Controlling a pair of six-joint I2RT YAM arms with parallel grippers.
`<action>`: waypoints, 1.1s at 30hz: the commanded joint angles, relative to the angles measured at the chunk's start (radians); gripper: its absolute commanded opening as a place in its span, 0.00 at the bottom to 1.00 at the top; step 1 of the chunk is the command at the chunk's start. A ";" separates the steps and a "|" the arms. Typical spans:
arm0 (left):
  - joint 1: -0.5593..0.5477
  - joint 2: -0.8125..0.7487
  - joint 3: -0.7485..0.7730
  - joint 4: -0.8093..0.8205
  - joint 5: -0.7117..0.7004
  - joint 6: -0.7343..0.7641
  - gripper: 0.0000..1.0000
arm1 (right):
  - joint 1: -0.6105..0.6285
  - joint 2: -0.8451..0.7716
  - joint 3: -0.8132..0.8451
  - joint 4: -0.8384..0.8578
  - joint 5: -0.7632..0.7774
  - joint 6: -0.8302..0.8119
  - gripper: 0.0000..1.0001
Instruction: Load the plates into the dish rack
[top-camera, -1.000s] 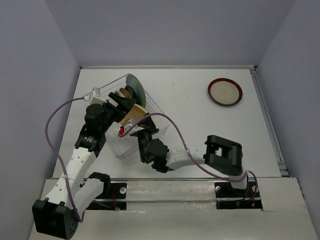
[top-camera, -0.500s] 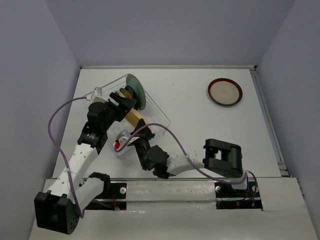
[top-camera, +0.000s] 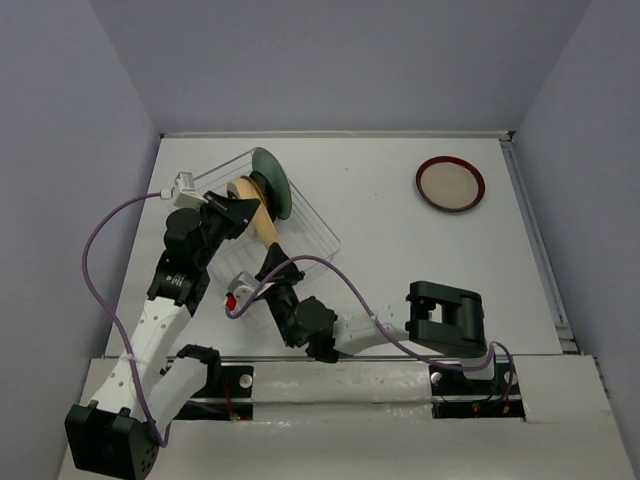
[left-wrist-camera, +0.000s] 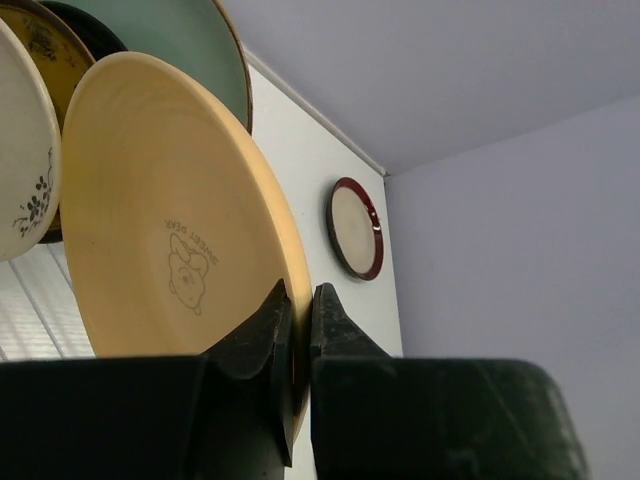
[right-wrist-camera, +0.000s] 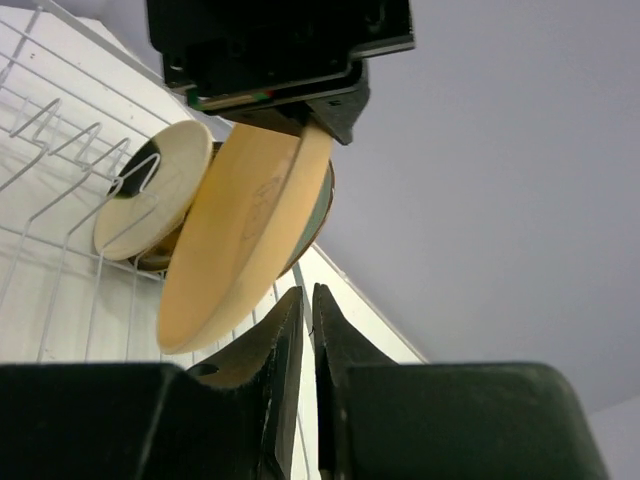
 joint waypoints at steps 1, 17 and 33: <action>0.009 -0.051 0.025 0.009 -0.035 0.064 0.05 | -0.004 -0.076 -0.016 0.454 0.026 0.015 0.19; 0.046 -0.089 0.152 -0.058 0.059 0.058 0.05 | -0.004 -0.384 -0.195 0.161 0.176 0.140 0.75; 0.319 0.029 0.133 -0.060 0.171 0.179 0.05 | -0.197 -0.861 -0.324 -1.049 -0.198 1.275 0.77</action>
